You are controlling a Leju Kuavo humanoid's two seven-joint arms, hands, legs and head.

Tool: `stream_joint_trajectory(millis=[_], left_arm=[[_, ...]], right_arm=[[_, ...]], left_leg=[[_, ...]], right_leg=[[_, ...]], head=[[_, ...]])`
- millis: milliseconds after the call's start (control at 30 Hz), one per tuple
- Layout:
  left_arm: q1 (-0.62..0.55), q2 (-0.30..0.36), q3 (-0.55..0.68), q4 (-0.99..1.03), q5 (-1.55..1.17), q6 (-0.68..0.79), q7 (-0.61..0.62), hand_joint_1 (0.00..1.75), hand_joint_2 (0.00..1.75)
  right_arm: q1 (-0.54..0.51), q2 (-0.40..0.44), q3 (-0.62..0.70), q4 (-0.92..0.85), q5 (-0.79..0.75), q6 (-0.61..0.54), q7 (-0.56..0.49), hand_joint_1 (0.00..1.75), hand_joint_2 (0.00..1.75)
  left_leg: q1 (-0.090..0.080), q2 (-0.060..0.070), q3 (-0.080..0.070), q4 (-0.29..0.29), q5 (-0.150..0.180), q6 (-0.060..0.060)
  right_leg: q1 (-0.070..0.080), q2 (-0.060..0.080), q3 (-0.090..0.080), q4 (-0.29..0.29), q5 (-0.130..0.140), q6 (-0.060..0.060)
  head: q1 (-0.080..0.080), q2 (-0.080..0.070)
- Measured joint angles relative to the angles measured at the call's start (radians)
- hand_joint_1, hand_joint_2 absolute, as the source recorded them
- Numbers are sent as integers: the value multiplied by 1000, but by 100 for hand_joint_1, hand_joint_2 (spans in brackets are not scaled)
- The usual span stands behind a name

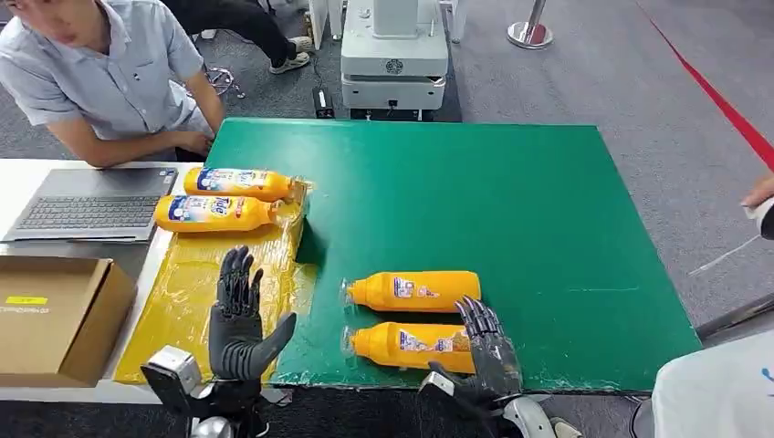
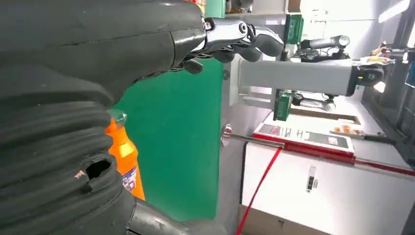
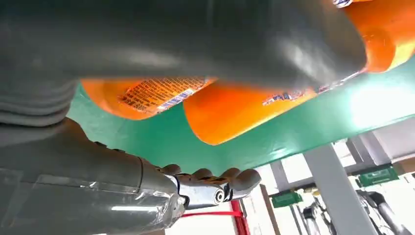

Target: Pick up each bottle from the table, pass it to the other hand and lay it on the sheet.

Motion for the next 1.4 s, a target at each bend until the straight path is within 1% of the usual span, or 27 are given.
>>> stream_joint_trajectory(millis=[67,100,500,533,900,933,1167,1400], left_arm=[[0,0,0,0,-4,1,0,0,175],[0,0,0,1,-4,2,0,0,175],[0,-1,-6,1,-24,16,-3,0,175],[-1,-1,-7,1,-26,17,-3,0,175],[-2,-2,-10,4,-29,17,-3,0,175],[-2,-3,-10,5,-29,18,-3,0,175],[-9,-6,-14,12,-29,19,-3,0,175],[-12,-6,-16,13,-29,18,-3,0,175]], right_arm=[[0,2,0,0,-15,5,0,0,175],[0,3,0,0,-20,8,0,0,0],[0,2,6,-17,20,-2,4,0,0],[0,2,8,-17,25,-3,7,0,175],[-20,-11,16,-10,39,13,32,0,175],[-21,-11,17,-7,43,13,35,0,0],[-32,-11,32,6,86,4,61,0,0],[-47,-13,38,36,90,12,72,0,0]], left_leg=[[0,0,0,0,0,0],[0,0,0,0,0,0],[0,0,0,0,0,0],[0,0,0,0,0,0],[0,0,0,0,0,0],[0,0,0,0,0,0],[0,0,0,0,0,0],[0,0,0,0,0,0]], right_leg=[[0,0,0,0,0,0],[0,0,0,0,0,0],[0,0,0,0,0,0],[0,0,0,0,0,0],[0,0,0,0,0,0],[0,0,0,0,0,0],[0,0,0,0,0,0],[0,0,0,0,0,0]], head=[[-1,0],[-1,0],[0,0],[-1,0],[-1,0],[-1,0],[-2,0],[-2,0]])
